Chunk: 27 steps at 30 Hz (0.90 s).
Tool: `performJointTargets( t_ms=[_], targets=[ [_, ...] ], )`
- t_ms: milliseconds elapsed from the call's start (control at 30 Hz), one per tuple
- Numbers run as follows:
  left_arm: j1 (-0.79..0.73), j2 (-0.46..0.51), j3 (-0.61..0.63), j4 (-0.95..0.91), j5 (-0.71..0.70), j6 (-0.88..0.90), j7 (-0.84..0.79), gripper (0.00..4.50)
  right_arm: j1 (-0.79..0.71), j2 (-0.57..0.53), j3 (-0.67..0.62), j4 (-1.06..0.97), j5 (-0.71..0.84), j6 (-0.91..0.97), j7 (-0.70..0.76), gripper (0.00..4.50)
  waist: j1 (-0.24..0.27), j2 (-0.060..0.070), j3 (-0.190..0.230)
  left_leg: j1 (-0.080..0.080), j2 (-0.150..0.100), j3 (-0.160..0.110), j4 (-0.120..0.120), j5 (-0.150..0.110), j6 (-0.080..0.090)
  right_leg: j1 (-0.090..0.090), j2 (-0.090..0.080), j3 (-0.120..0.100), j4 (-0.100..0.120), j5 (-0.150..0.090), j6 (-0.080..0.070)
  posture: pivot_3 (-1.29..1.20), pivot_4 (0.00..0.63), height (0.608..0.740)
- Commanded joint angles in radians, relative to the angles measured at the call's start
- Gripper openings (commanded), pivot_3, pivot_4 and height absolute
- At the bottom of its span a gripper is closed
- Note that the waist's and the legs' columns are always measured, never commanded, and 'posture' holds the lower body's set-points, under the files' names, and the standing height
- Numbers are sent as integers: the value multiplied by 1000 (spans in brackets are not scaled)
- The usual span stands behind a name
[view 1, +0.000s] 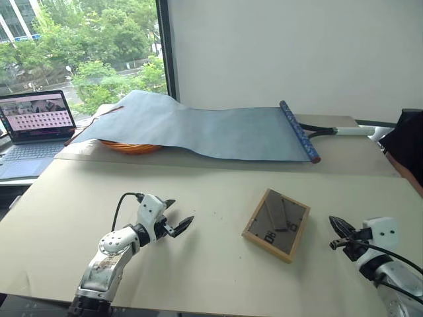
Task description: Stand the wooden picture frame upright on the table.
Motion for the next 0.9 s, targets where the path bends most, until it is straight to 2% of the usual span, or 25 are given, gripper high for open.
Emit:
performJointTargets(
  t_ms=[33, 200, 367, 467, 533, 667, 733, 800, 900],
  targets=[
    [-33, 15, 24, -7, -42, 27, -30, 4500, -12, -2, -12, -6, 1, -27, 4, 33, 0, 0, 0, 0, 0, 0, 0, 0, 0, 0, 0, 0, 0, 0, 0, 0, 150, 694],
    [-148, 73, 59, -13, -180, 211, -131, 4500, -28, -62, -25, -38, 85, -9, 131, 33, -1, 0, 0, 0, 0, 0, 0, 0, 0, 0, 0, 0, 0, -1, 1, 0, 150, 694],
    [-238, 127, 39, -5, -229, 269, -239, 4500, -18, -140, -47, -75, 132, 21, 214, 33, -1, 0, 0, 0, 0, 0, 0, 0, 0, 0, 0, 0, 0, -1, 1, 0, 150, 694],
    [-281, 135, 36, 13, -258, 279, -300, 3791, -1, -180, -43, -92, 122, 34, 234, 0, -1, 0, 0, 0, 0, 0, 0, 0, 0, 0, 0, 0, 0, -1, 1, 0, 150, 694],
    [-304, 145, 4, 36, -224, 244, -331, 2984, 18, -215, -42, -104, 114, 67, 244, 0, -1, 0, 0, 0, 0, 0, 0, 0, 0, 0, 0, 0, 0, -1, 1, 0, 150, 694],
    [-341, 158, -92, 107, -119, 145, -390, 1652, 47, -273, -52, -140, 122, 172, 234, 0, 0, 0, 0, 0, 0, 0, 0, 0, 0, 0, 0, 0, 0, -1, 1, 0, 150, 694],
    [-375, 130, -145, 156, -77, 101, -411, 858, 56, -307, -46, -166, 109, 226, 224, 0, 0, 0, 0, 0, 0, 0, 0, 0, 0, 0, 0, 0, 0, -1, 1, 0, 150, 694],
    [-441, 63, -235, 240, -7, 36, -429, 114, 51, -337, -16, -196, 97, 310, 198, 0, 4, 0, 0, 0, 0, 0, 0, 0, 0, 0, 0, 0, 0, -1, 1, 0, 150, 694],
    [-527, -38, -314, 363, 72, -27, -423, 8, 17, -350, 39, -212, 85, 381, 170, 0, 10, -1, 0, -2, -1, 0, 2, 0, 1, 1, 0, 0, -1, -1, 3, 0, 150, 694]
  ],
)
